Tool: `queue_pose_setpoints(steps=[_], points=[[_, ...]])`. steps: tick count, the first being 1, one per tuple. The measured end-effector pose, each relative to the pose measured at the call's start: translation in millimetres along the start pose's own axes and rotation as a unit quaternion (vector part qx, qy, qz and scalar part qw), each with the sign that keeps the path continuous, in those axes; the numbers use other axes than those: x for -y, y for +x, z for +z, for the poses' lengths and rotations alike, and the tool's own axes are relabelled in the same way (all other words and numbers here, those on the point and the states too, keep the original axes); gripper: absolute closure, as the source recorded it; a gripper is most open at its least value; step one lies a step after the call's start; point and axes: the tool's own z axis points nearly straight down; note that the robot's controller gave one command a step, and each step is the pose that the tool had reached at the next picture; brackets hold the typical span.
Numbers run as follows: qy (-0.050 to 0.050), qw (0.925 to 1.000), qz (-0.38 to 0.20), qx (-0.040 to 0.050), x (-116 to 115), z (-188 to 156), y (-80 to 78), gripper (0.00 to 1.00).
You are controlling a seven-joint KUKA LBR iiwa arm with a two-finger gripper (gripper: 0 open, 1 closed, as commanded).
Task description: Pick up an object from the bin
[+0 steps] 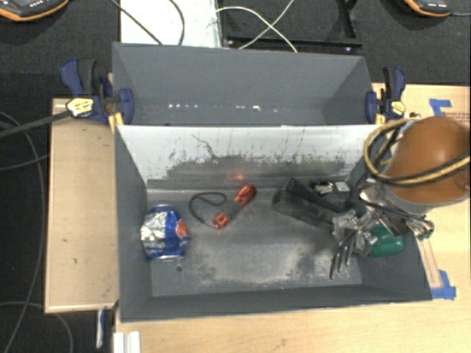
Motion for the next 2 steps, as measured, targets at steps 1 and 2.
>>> queue_pose_setpoints(steps=[1,2], points=[[-0.001,1.0,0.001,-0.0008,-1,-9,0.1,1.0],[-0.004,1.0,0.0,-0.0031,-2,-31,1.1,1.0]])
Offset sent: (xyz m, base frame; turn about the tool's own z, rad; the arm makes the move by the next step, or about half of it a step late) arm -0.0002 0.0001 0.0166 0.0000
